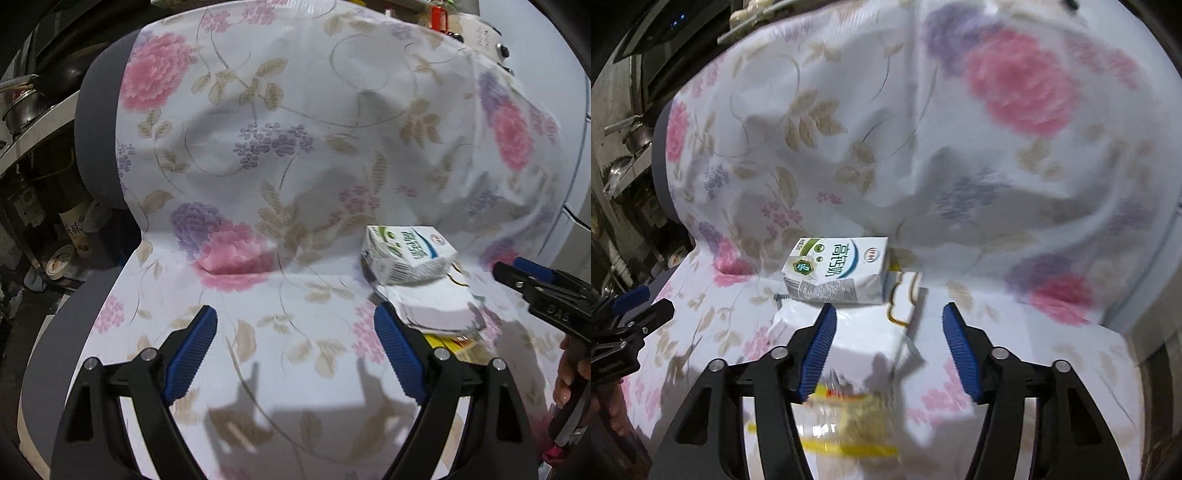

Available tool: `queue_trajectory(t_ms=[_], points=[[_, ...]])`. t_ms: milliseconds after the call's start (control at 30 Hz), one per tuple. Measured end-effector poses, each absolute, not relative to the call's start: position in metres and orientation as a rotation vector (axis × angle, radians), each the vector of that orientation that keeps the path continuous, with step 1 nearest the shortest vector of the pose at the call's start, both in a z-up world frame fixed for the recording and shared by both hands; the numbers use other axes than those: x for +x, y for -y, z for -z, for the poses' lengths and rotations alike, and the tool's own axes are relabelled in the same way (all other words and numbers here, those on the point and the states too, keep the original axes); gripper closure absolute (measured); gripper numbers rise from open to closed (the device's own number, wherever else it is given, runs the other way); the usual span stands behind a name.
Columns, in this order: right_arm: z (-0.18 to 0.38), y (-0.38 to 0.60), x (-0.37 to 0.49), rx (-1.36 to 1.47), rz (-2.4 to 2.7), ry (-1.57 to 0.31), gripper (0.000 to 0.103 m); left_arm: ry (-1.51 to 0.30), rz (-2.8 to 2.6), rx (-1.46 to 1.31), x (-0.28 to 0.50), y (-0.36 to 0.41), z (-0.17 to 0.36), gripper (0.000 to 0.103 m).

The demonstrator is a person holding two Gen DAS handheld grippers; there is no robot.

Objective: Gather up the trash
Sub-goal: 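Reach the open right gripper toward the white milk carton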

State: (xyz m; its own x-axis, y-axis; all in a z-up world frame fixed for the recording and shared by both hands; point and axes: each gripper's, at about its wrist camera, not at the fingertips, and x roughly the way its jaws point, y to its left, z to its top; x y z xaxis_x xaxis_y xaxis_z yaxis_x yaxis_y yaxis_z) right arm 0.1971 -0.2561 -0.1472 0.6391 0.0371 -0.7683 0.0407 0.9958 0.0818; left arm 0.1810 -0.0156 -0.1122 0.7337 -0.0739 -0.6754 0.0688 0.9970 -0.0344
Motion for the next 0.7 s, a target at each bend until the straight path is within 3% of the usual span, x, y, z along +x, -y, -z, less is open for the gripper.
queue_trajectory(t_ms=[100,333,567,700], points=[[0.163,0.249,0.222,0.09,-0.046,-0.906,0.053,-0.753,0.076,-0.005,0.191,0.014,0.118,0.018],[0.185,0.243,0.25,0.158,-0.125,-0.976,0.05,-0.783,0.071,-0.008,0.196,0.006,0.131,0.018],[0.173,0.179,0.223,0.109,-0.481,-1.028,0.053,-0.794,0.04,-0.058,0.191,-0.014,0.133,0.018],[0.153,0.162,0.21,0.022,-0.45,-0.956,0.054,-0.795,0.013,-0.073,0.184,-0.026,0.131,0.018]])
